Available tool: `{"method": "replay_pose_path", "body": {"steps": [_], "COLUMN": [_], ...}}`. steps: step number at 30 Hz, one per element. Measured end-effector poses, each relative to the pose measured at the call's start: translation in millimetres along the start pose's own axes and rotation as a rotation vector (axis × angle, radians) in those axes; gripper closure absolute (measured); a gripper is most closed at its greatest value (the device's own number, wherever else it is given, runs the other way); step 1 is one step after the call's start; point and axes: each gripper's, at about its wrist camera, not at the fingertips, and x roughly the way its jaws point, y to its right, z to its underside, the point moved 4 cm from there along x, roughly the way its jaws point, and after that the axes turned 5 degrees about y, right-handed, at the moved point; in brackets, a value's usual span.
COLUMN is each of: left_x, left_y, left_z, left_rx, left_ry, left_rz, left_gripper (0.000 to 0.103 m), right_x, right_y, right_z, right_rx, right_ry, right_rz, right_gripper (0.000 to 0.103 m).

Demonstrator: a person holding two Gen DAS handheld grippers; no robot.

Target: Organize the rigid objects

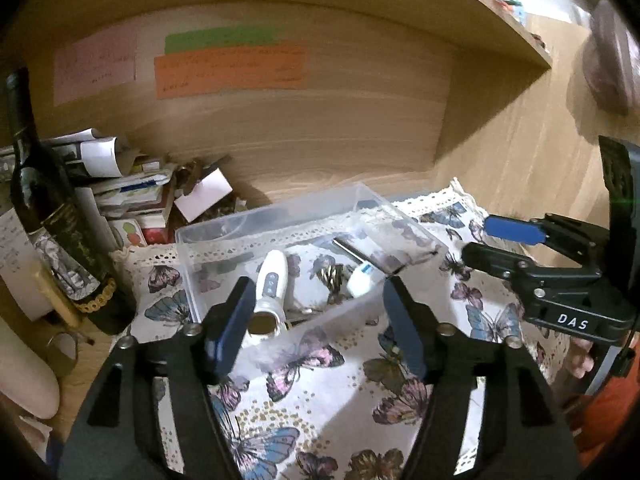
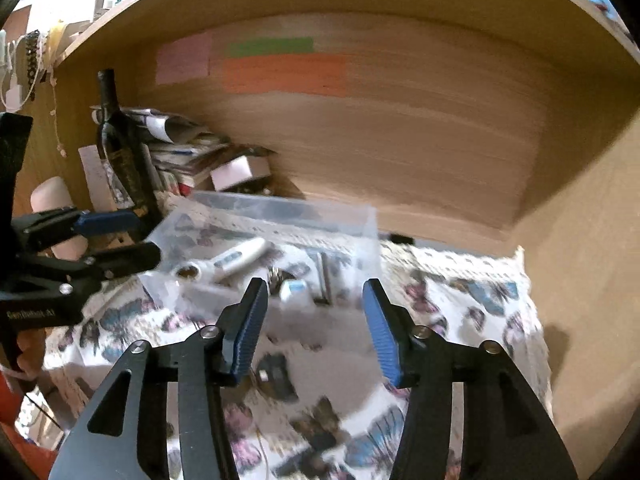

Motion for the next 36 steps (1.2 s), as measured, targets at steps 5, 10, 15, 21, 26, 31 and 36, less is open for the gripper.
{"method": "replay_pose_path", "body": {"steps": [5, 10, 15, 21, 26, 31, 36], "left_x": [5, 20, 37, 61, 77, 97, 113], "left_y": [8, 18, 32, 48, 62, 76, 86], "left_z": [19, 41, 62, 70, 67, 66, 68], "left_rx": [0.001, 0.012, 0.036, 0.086, 0.135, 0.155, 0.174], "left_ry": [-0.058, -0.146, -0.229, -0.285, -0.303, -0.339, -0.366], "left_rz": [0.022, 0.047, 0.068, 0.082, 0.083, 0.114, 0.122], "left_gripper": [0.028, 0.028, 0.027, 0.028, 0.028, 0.028, 0.030], "right_x": [-6, 2, 5, 6, 1, -1, -4], "right_y": [11, 14, 9, 11, 15, 24, 35], "right_z": [35, 78, 109, 128, 127, 128, 128], "right_rx": [0.053, 0.110, 0.187, 0.245, 0.242, 0.263, 0.289], "right_ry": [-0.066, -0.168, -0.224, -0.237, -0.202, -0.180, -0.166], "right_rz": [0.037, 0.056, 0.023, 0.000, -0.002, 0.003, 0.020], "right_gripper": [0.052, 0.052, 0.052, 0.054, 0.075, 0.075, 0.075]}}
